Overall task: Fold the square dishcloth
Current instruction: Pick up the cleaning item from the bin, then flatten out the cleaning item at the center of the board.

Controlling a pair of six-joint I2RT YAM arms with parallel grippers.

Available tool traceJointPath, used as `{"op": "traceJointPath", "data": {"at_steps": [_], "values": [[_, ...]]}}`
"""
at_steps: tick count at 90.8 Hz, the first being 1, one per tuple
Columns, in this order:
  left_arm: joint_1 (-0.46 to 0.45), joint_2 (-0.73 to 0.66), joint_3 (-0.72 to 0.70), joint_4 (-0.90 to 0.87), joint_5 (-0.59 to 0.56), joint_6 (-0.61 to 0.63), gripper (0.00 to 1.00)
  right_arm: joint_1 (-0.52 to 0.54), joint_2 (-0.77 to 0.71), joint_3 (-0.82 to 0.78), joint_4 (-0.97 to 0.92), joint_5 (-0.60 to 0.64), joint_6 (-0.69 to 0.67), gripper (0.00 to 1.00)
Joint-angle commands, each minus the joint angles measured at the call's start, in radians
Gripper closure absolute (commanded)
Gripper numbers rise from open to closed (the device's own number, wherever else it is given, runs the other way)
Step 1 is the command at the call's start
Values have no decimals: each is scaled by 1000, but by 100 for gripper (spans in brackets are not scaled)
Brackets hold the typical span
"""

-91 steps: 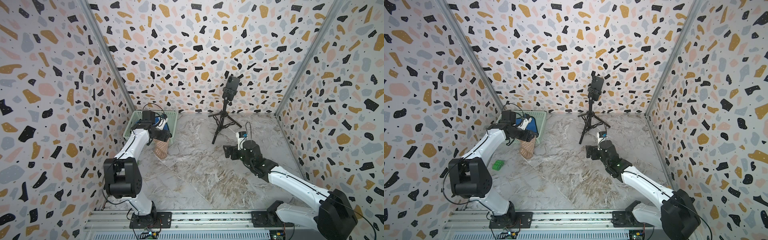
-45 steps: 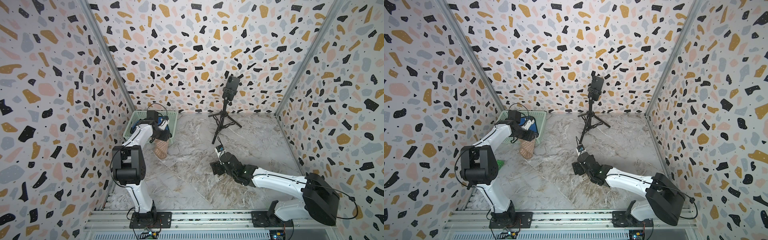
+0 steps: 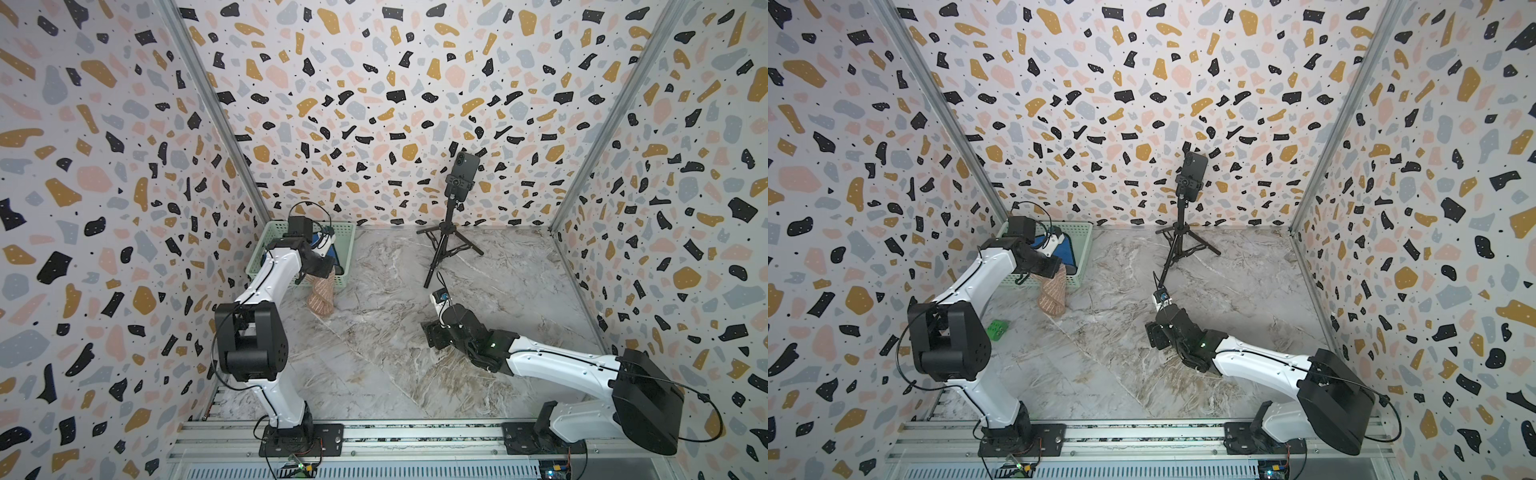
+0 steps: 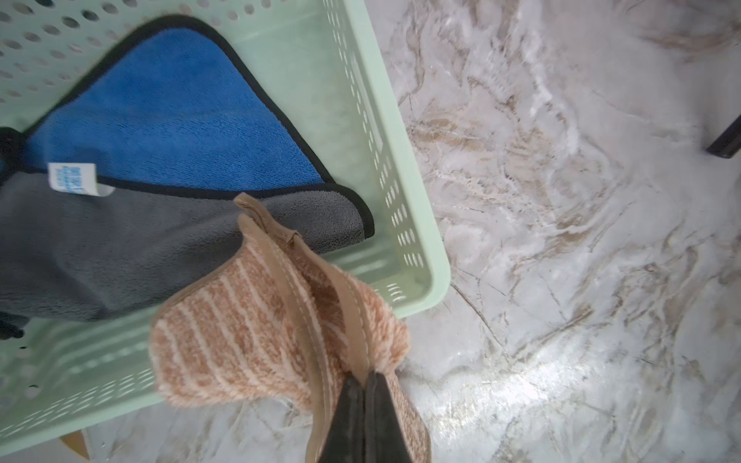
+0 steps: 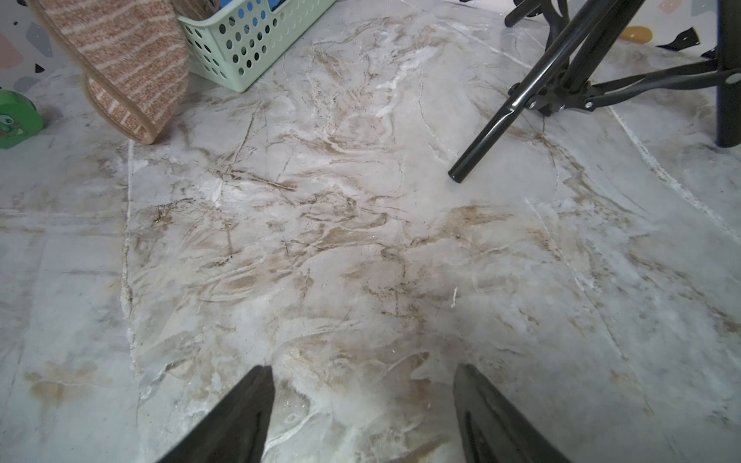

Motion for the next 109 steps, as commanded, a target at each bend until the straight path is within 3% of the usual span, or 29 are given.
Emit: {"op": "traceJointPath", "data": {"at_steps": [1,19,31,55,78,93,109], "values": [[3,-97,11,-55,60,2,100,7,-50,-12,26,33,-14,25],[-15,-299,14,-106,190,-8,100,26,-80,-32,51,74,-41,25],[-32,-428,-13,-105,300,-52,100,65,-119,-65,114,126,-88,19],[-149,-598,-140,-64,356,-158,100,323,-140,-158,442,203,-382,1],[-252,-702,-396,153,287,-337,100,541,66,-14,544,365,-585,0],[-258,-706,-461,190,327,-386,100,560,262,152,543,480,-672,1],[-258,-730,-497,195,392,-418,100,559,412,268,722,587,-834,8]]}}
